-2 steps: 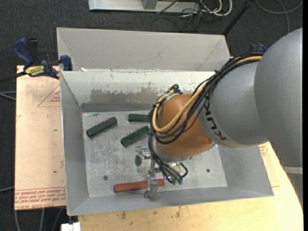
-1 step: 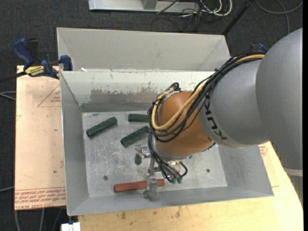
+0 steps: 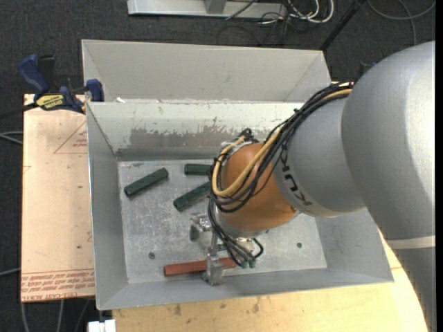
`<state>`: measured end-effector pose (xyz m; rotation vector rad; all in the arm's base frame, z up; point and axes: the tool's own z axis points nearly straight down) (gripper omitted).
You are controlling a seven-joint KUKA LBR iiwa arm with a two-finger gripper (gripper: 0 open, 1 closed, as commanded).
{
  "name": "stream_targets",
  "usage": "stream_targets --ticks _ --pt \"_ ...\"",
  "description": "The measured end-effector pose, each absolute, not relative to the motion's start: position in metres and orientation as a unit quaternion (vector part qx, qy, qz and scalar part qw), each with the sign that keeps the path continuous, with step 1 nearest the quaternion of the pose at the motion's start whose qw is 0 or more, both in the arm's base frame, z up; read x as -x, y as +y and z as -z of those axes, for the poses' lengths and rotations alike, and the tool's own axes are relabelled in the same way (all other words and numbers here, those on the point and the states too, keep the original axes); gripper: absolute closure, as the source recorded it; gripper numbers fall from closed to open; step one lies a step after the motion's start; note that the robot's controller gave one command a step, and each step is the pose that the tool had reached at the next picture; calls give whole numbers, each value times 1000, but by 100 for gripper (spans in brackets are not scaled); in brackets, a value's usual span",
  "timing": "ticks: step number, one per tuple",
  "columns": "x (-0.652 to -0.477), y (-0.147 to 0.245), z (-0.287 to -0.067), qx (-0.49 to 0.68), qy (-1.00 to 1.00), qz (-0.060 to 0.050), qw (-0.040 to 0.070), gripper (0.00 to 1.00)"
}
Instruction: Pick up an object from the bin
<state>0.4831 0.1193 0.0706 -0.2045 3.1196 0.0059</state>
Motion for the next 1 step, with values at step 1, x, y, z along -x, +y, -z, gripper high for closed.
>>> stream_targets --ticks 1 --pt "-486 120 -72 64 998 -2 6 0"
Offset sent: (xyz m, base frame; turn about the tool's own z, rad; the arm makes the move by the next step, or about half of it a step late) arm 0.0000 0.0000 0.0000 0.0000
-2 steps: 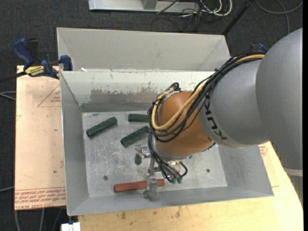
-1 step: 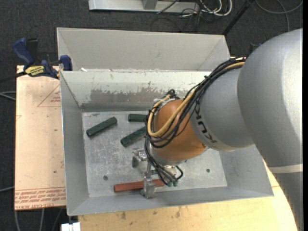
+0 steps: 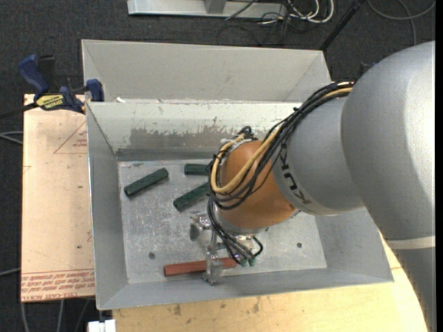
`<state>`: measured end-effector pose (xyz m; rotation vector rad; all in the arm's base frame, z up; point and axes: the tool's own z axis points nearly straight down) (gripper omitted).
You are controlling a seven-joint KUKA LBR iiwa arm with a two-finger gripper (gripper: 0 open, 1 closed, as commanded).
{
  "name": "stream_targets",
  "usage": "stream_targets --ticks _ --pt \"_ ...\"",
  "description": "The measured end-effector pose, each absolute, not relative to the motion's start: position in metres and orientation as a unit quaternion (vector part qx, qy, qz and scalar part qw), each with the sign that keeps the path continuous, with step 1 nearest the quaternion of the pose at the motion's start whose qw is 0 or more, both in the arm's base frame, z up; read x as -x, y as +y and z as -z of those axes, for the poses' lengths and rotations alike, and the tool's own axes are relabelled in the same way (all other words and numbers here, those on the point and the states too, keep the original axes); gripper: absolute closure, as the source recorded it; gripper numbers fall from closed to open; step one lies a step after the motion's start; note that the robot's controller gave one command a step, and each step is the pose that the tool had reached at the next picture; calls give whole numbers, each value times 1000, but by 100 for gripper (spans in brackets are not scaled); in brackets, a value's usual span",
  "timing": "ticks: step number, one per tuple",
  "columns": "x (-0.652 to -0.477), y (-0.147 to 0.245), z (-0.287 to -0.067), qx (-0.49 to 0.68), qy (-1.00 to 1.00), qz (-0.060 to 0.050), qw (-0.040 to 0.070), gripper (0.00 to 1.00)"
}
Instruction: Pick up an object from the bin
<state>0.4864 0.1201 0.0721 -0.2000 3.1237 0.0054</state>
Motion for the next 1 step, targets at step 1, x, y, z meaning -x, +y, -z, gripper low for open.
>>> stream_targets --ticks 1 --pt "-484 120 -71 64 998 -1 1 100"
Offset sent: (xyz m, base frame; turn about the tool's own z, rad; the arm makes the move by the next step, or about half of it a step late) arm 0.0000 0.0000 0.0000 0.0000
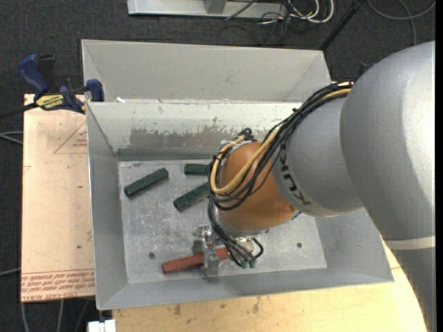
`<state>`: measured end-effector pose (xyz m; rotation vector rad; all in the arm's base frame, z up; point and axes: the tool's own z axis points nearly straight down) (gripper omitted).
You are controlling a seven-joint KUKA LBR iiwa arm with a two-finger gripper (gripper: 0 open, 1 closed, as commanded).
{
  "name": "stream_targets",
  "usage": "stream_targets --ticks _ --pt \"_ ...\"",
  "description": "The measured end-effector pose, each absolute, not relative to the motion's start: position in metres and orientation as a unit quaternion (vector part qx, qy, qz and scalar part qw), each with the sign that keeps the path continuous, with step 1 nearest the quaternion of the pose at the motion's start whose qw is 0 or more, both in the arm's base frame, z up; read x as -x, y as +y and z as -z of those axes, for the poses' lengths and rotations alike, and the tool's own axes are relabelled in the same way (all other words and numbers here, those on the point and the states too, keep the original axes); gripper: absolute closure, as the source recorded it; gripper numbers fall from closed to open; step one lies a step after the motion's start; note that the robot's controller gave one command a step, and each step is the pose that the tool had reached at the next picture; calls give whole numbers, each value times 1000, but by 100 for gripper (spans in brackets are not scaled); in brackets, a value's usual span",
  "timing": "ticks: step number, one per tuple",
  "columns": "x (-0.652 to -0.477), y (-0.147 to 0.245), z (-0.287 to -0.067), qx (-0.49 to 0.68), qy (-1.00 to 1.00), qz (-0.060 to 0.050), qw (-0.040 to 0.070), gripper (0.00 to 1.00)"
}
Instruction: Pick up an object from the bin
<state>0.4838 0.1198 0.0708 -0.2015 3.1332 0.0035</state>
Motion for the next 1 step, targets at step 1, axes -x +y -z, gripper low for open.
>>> stream_targets --ticks 1 --pt "-486 121 -157 64 998 -1 4 100"
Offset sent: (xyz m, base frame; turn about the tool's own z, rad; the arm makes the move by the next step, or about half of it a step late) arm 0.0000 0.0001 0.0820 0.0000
